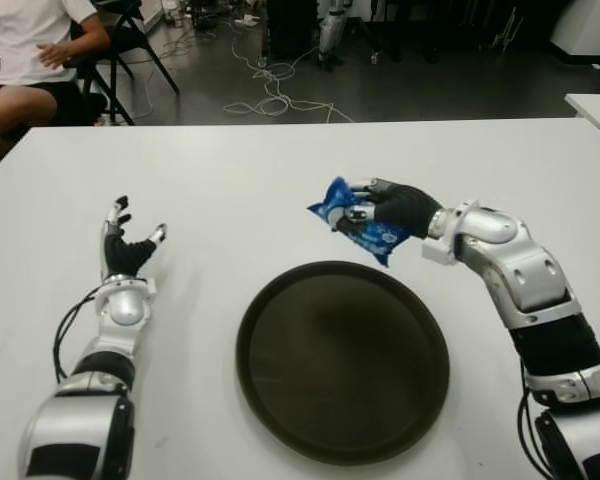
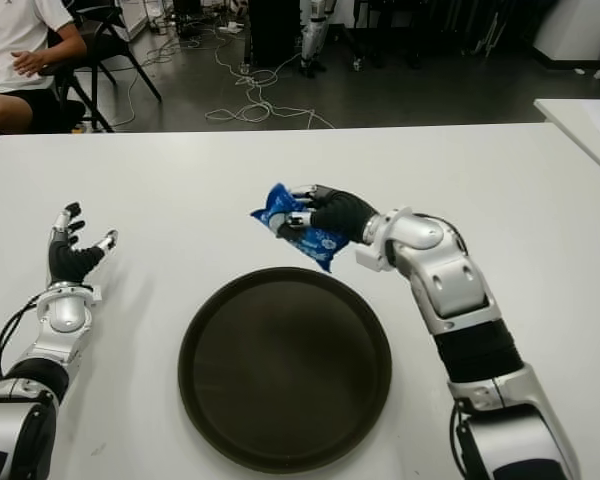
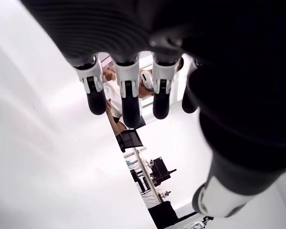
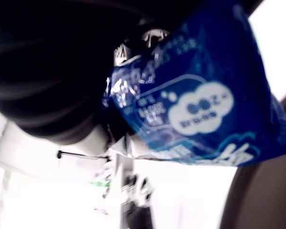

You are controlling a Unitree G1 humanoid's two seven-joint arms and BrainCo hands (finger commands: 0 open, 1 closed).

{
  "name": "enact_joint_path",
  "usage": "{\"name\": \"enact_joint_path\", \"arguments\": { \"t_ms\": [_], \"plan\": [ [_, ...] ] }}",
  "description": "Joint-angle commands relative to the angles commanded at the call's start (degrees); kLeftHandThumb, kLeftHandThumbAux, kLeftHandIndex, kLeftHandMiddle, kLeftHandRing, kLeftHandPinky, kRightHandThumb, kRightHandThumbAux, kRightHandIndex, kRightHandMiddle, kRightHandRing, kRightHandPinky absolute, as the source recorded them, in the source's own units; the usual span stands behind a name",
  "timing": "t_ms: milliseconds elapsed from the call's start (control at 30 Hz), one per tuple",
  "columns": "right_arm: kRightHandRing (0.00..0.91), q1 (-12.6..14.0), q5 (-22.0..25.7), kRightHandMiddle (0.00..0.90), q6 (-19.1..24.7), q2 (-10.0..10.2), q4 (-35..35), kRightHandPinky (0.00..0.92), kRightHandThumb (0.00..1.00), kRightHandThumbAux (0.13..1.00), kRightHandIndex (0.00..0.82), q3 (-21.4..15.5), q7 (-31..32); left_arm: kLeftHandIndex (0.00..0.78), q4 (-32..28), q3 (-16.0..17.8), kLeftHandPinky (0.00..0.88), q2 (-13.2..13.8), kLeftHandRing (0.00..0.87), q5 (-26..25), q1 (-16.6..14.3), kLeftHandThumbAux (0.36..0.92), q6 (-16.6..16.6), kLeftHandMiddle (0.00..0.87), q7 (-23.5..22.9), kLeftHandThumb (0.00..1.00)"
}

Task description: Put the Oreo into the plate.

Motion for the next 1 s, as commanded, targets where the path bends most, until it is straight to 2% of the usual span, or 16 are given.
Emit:
{"name": "enact_joint_path", "arguments": {
  "t_ms": [133, 233, 367, 533, 833, 1000],
  "plan": [
    [0.81, 0.5, -6.8, 0.807, -4.4, -1.5, -0.1, 0.801, 0.703, 0.722, 0.439, 3.4, -1.8, 0.073, 0.2, 0.0, 0.095, 0.1, 0.109, 0.0, -0.1, 0.786, 0.2, 0.118, -0.2, 0.001],
    [0.813, -0.1, -11.7, 0.811, -8.3, -3.4, 0.6, 0.805, 0.704, 0.721, 0.439, 6.1, -1.7, 0.072, 0.3, -0.1, 0.097, 0.2, 0.109, 0.1, -0.1, 0.783, 0.1, 0.117, -0.3, 0.003],
    [0.819, -0.5, -15.2, 0.819, -11.9, -4.6, 1.4, 0.811, 0.705, 0.721, 0.44, 7.9, -0.5, 0.072, 0.3, -0.2, 0.098, 0.3, 0.11, 0.3, -0.1, 0.779, -0.3, 0.119, -0.3, 0.006],
    [0.822, -0.5, -16.8, 0.824, -14.0, -5.6, 1.1, 0.81, 0.705, 0.72, 0.44, 8.3, 1.6, 0.077, 0.3, -0.6, 0.107, 0.4, 0.121, 0.8, -0.1, 0.78, -0.4, 0.13, 0.4, 0.015],
    [0.822, -0.1, -17.0, 0.823, -16.1, -6.1, 0.3, 0.808, 0.706, 0.719, 0.439, 7.4, 4.0, 0.082, 0.6, -0.5, 0.11, 0.4, 0.123, 0.6, -0.2, 0.78, -0.1, 0.134, 0.3, 0.014],
    [0.833, 1.2, -16.4, 0.832, -15.5, -8.1, -5.3, 0.821, 0.707, 0.719, 0.44, 6.1, 6.8, 0.082, 0.6, -0.3, 0.1, 0.2, 0.12, 0.3, -0.2, 0.772, 0.2, 0.132, 0.1, 0.022]
  ]
}}
